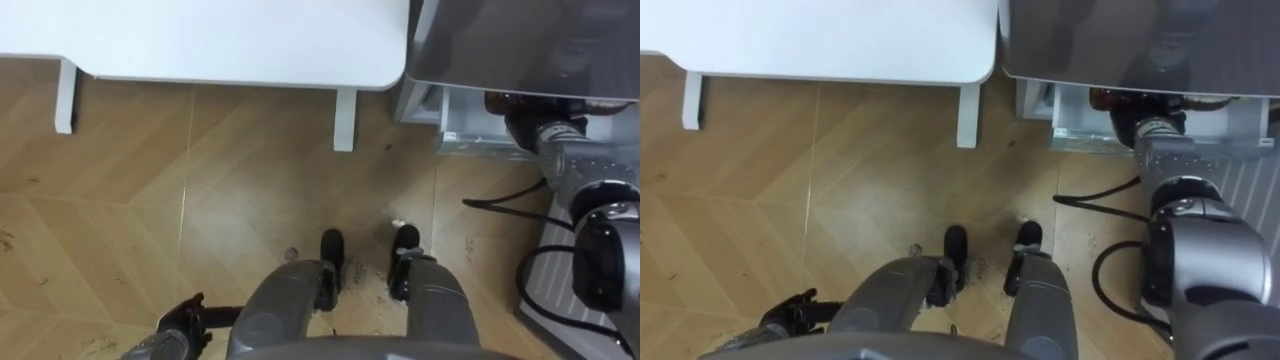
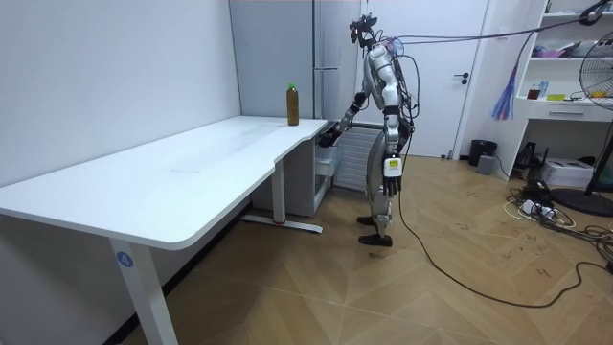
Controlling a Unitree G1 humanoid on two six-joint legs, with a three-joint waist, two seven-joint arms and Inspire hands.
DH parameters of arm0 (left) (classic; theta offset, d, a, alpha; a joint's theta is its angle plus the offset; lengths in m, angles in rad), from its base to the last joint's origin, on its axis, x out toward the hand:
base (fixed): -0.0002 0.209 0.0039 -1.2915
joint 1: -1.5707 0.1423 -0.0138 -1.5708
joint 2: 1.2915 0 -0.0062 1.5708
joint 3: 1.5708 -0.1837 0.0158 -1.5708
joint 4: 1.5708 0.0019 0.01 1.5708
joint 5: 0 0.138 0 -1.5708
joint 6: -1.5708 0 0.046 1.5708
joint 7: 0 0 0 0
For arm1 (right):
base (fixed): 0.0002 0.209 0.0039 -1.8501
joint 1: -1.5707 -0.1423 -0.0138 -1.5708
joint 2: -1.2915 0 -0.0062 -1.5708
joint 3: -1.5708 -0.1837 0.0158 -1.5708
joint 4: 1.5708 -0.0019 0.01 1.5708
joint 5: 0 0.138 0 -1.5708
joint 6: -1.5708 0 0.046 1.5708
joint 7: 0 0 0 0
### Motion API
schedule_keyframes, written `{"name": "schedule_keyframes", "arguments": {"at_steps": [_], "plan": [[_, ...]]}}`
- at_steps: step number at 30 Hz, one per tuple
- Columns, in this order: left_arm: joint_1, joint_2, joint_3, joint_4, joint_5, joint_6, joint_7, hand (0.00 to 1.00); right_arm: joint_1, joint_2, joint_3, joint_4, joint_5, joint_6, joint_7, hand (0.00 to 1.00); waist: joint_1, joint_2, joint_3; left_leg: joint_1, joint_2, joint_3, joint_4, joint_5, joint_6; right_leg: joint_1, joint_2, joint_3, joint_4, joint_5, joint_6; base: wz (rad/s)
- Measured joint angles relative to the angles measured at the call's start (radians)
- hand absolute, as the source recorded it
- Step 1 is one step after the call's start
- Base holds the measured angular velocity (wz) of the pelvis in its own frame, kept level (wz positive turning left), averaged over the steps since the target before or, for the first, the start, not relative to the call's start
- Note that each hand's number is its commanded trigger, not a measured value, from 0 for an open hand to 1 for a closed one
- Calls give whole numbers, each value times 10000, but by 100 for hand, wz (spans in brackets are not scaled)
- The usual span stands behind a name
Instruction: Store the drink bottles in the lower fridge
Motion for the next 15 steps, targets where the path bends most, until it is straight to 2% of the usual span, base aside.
{"name": "schedule_keyframes", "arguments": {"at_steps": [7,11,15], "plan": [[4,4,-74,0,1,76,8,0,3,-52,-87,12,6,-76,-113,0,-9,34,-22,43,7,20,12,0,0,37,6,-4,14,1,-1,0],[17,5,-73,-12,5,125,23,0,7,-140,-101,337,-3,-90,-240,0,-50,142,-92,56,11,22,25,0,0,86,4,-37,-12,2,-1,0],[18,31,-72,-4,5,153,23,0,-51,-298,-176,343,1,-92,-105,0,-36,188,-114,132,28,91,5,0,0,151,8,-33,-31,2,-2,0]]}}
